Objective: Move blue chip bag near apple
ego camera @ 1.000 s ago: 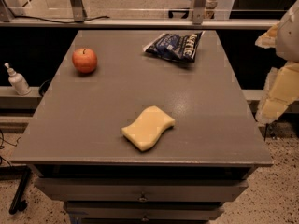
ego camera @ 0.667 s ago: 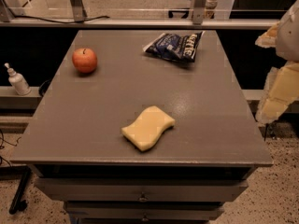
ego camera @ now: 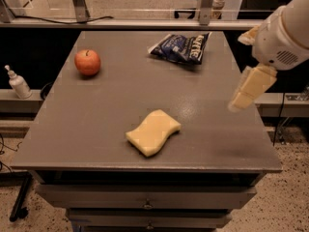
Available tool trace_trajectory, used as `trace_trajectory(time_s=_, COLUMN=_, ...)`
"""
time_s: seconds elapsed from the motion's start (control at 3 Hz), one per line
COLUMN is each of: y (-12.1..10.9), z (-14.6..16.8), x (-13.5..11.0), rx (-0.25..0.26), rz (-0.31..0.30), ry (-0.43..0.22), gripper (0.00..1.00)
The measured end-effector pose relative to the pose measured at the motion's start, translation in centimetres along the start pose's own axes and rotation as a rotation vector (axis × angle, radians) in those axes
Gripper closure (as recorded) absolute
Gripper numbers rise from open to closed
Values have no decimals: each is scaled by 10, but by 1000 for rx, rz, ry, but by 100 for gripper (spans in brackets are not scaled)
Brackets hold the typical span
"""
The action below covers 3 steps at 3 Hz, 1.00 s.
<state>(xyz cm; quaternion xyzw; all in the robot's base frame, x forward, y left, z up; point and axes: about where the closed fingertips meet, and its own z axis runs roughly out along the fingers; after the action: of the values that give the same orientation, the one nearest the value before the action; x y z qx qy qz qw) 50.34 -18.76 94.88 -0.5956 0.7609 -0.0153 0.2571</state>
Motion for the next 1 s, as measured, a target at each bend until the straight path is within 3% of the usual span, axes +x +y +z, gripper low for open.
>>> trace_trajectory(time_s=0.33, y=-38, z=37, x=-20, rx=48, rz=6, ry=-123, gripper=0)
trace_trajectory(time_s=1.0, y=-109, z=98, x=-47, rx=119, rz=-29, ry=-264, gripper=0)
